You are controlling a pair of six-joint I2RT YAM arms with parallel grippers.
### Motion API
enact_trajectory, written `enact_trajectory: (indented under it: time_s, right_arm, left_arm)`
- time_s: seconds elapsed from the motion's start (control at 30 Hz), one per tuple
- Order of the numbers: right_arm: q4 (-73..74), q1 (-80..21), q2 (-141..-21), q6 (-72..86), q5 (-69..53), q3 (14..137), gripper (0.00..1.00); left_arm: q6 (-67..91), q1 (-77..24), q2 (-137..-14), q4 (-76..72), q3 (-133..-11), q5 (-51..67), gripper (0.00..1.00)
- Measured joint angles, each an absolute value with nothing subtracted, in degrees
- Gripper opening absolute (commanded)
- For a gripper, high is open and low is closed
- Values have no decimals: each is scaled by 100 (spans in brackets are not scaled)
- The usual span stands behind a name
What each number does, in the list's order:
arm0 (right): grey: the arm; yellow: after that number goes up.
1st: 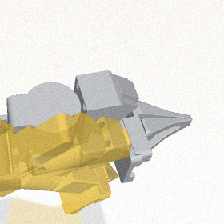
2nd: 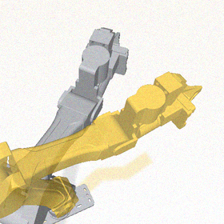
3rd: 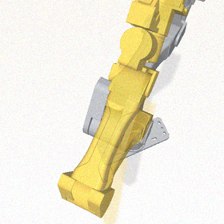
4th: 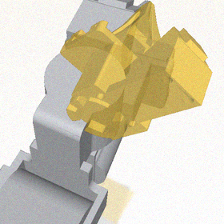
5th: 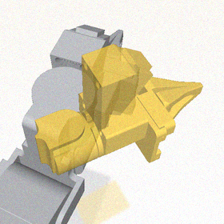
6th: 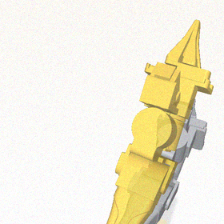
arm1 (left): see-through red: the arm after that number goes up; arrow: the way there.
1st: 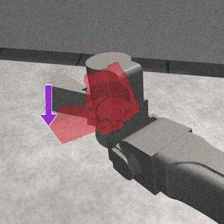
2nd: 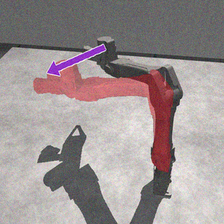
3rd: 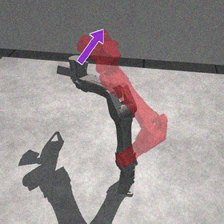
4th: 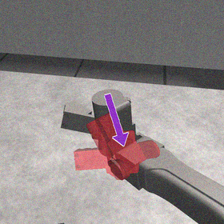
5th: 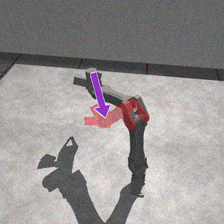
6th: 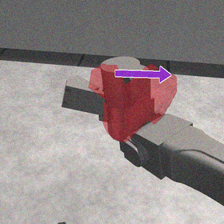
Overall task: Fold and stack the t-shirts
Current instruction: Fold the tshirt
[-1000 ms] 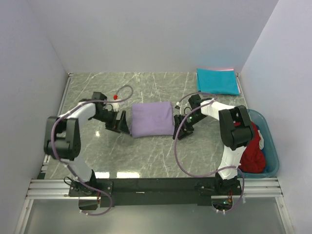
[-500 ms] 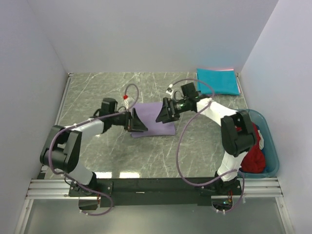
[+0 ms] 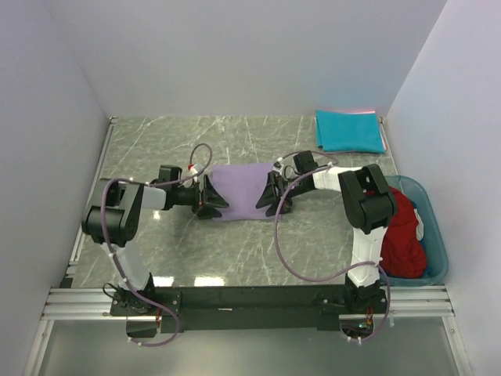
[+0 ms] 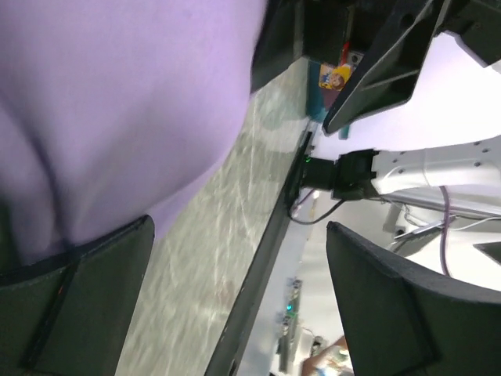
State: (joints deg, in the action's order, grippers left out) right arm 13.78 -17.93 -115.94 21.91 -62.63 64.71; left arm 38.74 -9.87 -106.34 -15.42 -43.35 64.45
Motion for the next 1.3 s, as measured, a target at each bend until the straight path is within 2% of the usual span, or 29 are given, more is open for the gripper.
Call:
enact_trajectory:
  time_s: [0.17,0.3,0.5,0.67,1.03,1.17,1.3]
  right_arm:
    - [1769,-1772,-10910,1841,-5940,6381,89]
    - [1297,-1824,-10490,2228,-5907,6584,90]
    - [198,-2043,-11312,2906,-5808,7107,90]
    - [-104,-1973,-12134,3188,-5990,7126,90]
    - [1037,-1645,-11668,2231,-5824,7345,90]
    - [508,-1645,-11900,2790,-5876,8158,86]
    - [-399,-1643,-12547,3424,-5924,8711,80]
  left_arm:
    - [3072,-862,-9708,-615,-4342,6309,100]
    - [3264,-1050,-9301,-972,-4674,6263,99]
    - [4198,-1529,-10287,-2399,-4950,5979,100]
    - [4659,-1256,-11279,-2663,-4956,5968,99]
    - [3540,-711,-10313,-1092,-5098,5859,99]
    - [3765,-919,-10455,-1361,-5920,5804,99]
    - [4390,-1103,-11181,-2265,-6613,5699,100]
